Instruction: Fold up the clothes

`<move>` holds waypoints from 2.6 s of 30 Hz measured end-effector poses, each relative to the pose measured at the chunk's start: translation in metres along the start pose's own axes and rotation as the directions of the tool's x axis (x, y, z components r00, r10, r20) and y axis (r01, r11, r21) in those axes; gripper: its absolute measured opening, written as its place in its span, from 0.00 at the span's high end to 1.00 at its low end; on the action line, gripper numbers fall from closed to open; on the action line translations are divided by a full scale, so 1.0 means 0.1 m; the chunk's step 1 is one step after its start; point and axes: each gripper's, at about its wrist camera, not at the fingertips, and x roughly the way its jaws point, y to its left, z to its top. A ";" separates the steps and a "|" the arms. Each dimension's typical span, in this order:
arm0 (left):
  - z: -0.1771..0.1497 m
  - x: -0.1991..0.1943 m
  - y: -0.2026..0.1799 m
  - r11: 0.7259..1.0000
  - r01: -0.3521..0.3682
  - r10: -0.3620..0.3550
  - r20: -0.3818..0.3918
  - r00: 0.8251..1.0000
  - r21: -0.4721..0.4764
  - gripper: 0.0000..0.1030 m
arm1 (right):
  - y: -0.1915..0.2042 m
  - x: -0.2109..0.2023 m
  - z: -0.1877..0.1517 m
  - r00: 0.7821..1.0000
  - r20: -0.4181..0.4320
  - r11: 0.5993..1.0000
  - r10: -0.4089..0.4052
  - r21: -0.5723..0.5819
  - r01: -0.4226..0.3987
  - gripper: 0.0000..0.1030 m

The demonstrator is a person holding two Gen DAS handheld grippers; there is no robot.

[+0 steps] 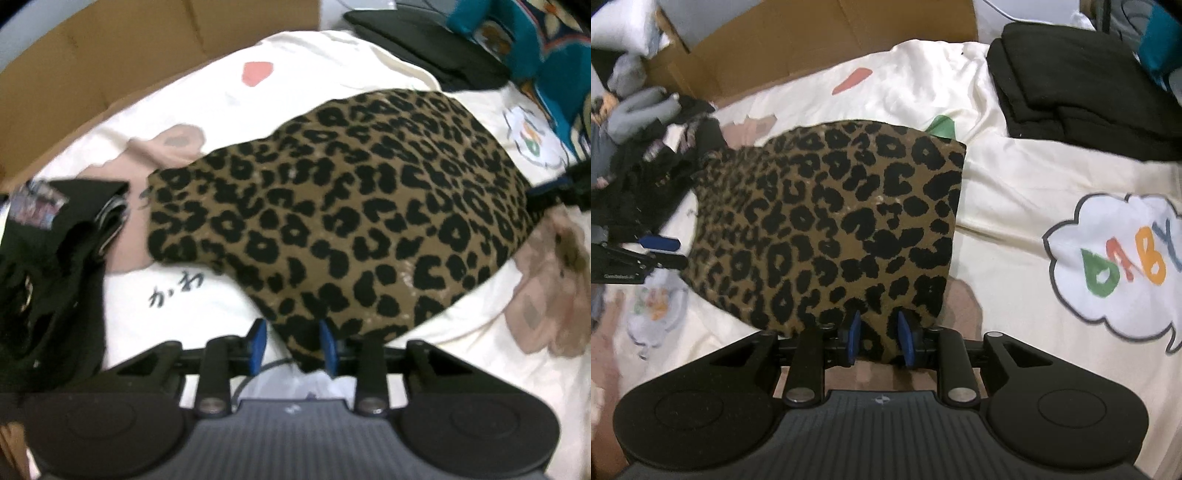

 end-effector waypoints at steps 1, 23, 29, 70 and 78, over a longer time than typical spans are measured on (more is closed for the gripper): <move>0.00 -0.03 0.04 1.000 0.014 -0.014 -0.026 1.000 -0.024 0.68 | -0.02 -0.03 -0.02 1.000 0.002 1.000 0.021 0.017 -0.021 0.64; 0.16 -0.08 0.47 0.778 0.064 -0.134 -0.065 0.989 -0.625 0.69 | -0.90 0.31 -0.65 0.920 0.201 0.663 0.337 0.643 -0.384 0.62; -0.02 0.00 0.41 0.657 0.045 -0.131 -0.055 0.990 -0.752 0.69 | -0.98 0.42 -0.68 0.901 0.234 0.611 0.365 0.670 -0.421 0.64; -0.66 0.21 0.33 0.205 0.113 -0.020 0.111 0.994 -0.972 0.98 | -0.87 0.51 -0.62 0.874 0.221 0.620 0.433 0.631 -0.467 0.88; -0.53 -0.03 0.32 0.280 0.064 0.041 0.079 0.996 -0.958 0.98 | -0.79 0.41 -0.59 0.869 0.207 0.643 0.449 0.601 -0.475 0.90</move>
